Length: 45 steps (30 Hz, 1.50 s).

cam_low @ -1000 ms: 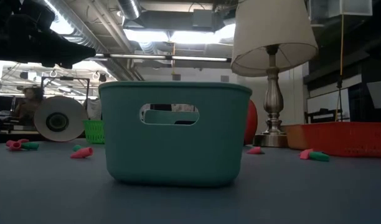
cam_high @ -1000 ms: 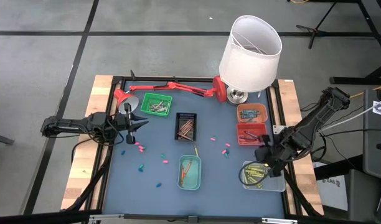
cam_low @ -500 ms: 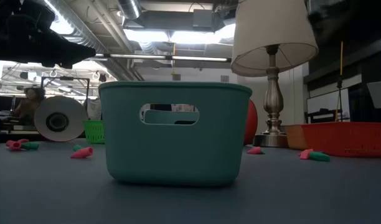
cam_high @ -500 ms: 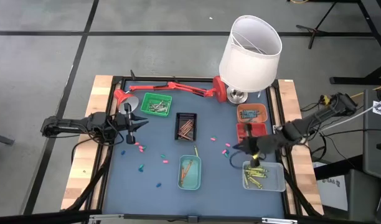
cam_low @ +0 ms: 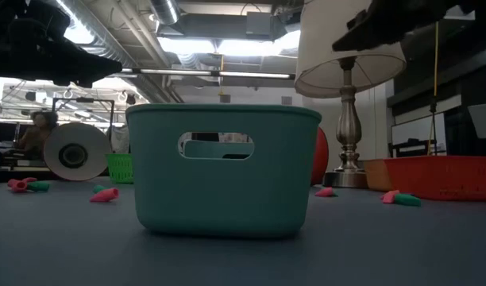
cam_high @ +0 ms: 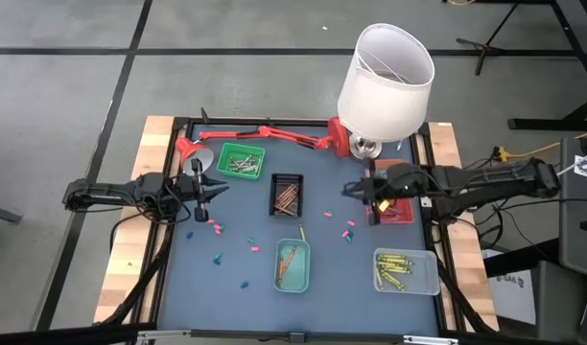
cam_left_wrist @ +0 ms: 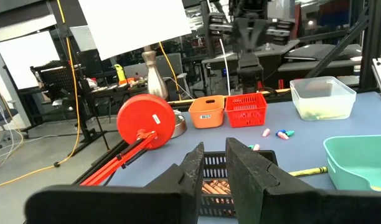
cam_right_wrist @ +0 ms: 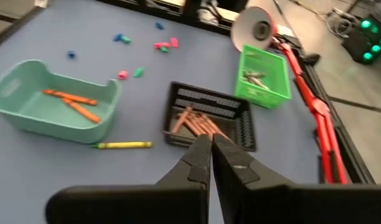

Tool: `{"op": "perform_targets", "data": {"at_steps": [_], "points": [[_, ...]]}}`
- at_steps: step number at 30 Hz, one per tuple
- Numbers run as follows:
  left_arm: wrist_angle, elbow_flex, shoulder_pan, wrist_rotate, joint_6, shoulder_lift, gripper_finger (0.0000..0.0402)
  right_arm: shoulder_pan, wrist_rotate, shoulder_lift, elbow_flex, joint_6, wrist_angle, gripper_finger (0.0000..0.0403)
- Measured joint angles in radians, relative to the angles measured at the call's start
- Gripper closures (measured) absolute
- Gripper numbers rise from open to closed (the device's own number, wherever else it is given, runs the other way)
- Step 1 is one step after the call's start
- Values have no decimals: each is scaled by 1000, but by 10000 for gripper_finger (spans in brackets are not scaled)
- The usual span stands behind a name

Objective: Sort crayons
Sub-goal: Put the green crayon into the transparent bin

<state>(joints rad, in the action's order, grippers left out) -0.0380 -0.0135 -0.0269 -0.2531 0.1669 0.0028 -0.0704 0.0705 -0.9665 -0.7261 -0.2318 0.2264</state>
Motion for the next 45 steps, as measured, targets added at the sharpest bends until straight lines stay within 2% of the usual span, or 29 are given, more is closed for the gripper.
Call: {"op": "perform_targets", "data": {"at_steps": [8, 17, 34, 41, 45], "points": [[0, 0, 0, 0, 0, 0, 349, 149, -97, 0, 0, -12, 0, 387], [0, 0, 0, 0, 0, 0, 349, 211, -262, 0, 0, -12, 0, 387], [0, 0, 0, 0, 0, 0, 349, 208, -266, -33, 1, 7, -3, 387], [0, 0, 0, 0, 0, 0, 349, 208, -267, -164, 1, 230, -116, 383], [0, 0, 0, 0, 0, 0, 349, 208, -267, -240, 1, 306, -176, 362]]}}
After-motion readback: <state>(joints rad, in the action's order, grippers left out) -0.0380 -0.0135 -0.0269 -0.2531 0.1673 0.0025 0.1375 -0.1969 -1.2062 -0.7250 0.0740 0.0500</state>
